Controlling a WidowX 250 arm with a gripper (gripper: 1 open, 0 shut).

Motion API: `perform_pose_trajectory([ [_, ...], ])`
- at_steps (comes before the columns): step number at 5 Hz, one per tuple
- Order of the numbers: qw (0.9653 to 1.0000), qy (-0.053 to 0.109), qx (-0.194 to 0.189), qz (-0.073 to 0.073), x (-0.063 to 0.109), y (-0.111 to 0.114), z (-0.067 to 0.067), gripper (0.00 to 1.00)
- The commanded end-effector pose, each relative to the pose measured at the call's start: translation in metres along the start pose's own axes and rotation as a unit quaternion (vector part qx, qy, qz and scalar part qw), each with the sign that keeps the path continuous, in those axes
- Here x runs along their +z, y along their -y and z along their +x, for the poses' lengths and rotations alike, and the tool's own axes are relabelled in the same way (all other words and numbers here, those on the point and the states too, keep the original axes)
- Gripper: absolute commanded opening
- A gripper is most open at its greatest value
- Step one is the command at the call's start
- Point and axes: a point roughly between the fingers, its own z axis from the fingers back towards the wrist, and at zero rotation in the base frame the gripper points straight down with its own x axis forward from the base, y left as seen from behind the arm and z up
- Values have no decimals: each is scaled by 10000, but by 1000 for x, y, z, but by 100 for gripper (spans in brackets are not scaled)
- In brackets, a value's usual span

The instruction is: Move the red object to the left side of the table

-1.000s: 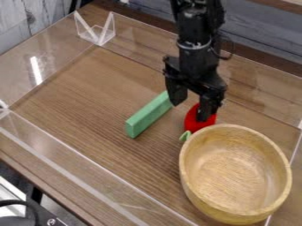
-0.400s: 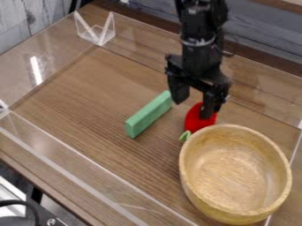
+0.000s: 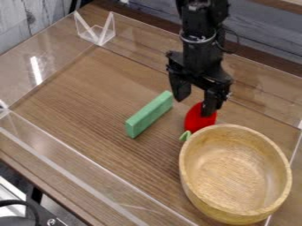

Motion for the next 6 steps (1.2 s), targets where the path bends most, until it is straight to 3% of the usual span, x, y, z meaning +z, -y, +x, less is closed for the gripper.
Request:
perform_pose_trajectory([
  [1, 10000, 63, 13, 39, 2, 1, 2, 100],
  [2, 9999, 40, 55, 79, -5, -2, 4, 100],
  [4, 9998, 209, 37, 26, 17, 2, 9, 100],
  [6, 9999, 97, 43, 34, -1, 1, 12, 100],
])
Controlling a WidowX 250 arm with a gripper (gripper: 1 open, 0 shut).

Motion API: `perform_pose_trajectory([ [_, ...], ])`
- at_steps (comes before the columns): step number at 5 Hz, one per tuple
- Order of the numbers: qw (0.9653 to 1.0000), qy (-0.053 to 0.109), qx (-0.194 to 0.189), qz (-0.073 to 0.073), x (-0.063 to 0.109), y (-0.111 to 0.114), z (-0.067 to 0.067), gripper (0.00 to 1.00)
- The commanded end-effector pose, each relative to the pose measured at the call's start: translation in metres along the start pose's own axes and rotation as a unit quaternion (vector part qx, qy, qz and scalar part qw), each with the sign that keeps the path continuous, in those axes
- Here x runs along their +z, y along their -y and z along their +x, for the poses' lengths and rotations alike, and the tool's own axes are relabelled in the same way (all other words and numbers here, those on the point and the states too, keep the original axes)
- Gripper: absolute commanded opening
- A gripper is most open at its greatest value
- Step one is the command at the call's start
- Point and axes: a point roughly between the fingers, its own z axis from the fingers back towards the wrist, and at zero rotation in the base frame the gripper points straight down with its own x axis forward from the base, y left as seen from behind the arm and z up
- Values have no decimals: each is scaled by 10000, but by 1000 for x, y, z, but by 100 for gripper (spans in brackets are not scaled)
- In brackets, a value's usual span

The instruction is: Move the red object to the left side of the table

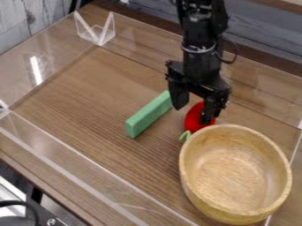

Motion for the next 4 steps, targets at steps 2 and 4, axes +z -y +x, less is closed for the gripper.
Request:
perform_pose_trajectory([
  [2, 9997, 260, -32, 22, 11, 1, 12, 0],
  [4, 9987, 496, 6, -64, 38, -8, 12, 0],
])
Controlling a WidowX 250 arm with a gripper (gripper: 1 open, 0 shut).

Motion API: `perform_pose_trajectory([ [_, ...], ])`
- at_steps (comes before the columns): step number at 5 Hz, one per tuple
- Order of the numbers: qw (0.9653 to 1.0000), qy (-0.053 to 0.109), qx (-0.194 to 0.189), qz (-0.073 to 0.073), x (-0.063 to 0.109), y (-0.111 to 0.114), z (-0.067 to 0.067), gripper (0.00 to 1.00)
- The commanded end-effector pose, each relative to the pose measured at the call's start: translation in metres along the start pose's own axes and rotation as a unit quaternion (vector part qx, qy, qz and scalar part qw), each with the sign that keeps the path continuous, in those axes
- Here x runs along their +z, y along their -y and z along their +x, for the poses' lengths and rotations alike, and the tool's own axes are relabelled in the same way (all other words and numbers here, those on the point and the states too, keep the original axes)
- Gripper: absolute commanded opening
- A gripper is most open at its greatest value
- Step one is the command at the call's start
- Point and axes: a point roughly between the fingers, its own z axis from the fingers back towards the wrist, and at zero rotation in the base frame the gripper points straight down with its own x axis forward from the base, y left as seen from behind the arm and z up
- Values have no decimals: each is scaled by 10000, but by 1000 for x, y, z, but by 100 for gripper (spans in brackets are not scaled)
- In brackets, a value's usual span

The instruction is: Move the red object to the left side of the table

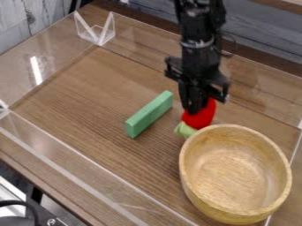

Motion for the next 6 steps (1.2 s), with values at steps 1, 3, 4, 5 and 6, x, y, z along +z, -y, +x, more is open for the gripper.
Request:
perform_pose_trajectory([
  [1, 9981, 607, 108, 85, 42, -15, 13, 0],
  [3, 9936, 789, 767, 267, 64, -82, 2, 0],
  [4, 9907, 774, 1047, 386, 62, -118, -8, 0],
  [5, 9889, 715, 1202, 507, 52, -142, -10, 0],
  [6, 9893, 579, 1175, 639, 34, -152, -12, 0],
])
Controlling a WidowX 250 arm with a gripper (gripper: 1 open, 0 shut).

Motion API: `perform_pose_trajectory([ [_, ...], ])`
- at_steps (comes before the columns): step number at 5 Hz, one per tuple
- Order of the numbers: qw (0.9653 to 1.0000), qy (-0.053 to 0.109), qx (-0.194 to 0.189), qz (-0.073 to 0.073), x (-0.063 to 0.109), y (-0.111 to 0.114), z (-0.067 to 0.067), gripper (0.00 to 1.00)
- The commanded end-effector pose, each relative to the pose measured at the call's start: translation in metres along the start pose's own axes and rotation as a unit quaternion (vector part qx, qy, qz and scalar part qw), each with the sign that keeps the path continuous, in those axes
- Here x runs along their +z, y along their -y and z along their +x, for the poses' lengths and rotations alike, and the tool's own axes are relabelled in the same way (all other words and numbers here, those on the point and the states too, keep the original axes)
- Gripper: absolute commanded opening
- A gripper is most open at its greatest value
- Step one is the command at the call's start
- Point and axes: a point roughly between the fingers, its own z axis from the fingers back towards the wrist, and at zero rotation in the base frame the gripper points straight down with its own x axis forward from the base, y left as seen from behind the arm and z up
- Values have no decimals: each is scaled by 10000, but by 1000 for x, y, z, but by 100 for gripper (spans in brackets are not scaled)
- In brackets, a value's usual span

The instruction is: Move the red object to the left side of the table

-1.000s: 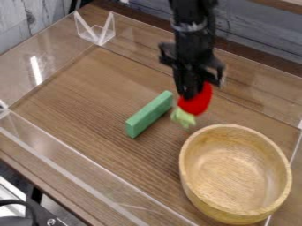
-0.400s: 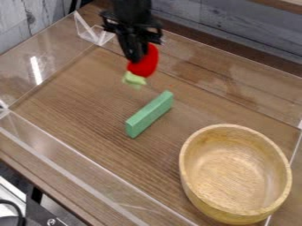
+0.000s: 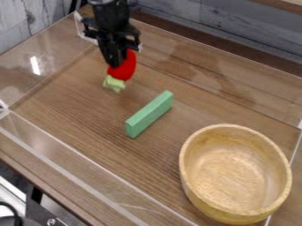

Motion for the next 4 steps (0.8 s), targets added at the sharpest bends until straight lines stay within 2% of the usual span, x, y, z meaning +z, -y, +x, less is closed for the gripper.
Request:
perform_pose_trajectory([
  [1, 9997, 76, -65, 227, -5, -10, 4, 0],
  [2, 9995, -38, -106, 303, -19, -13, 0, 0],
  [4, 9991, -194, -139, 338, -35, -15, -1, 0],
])
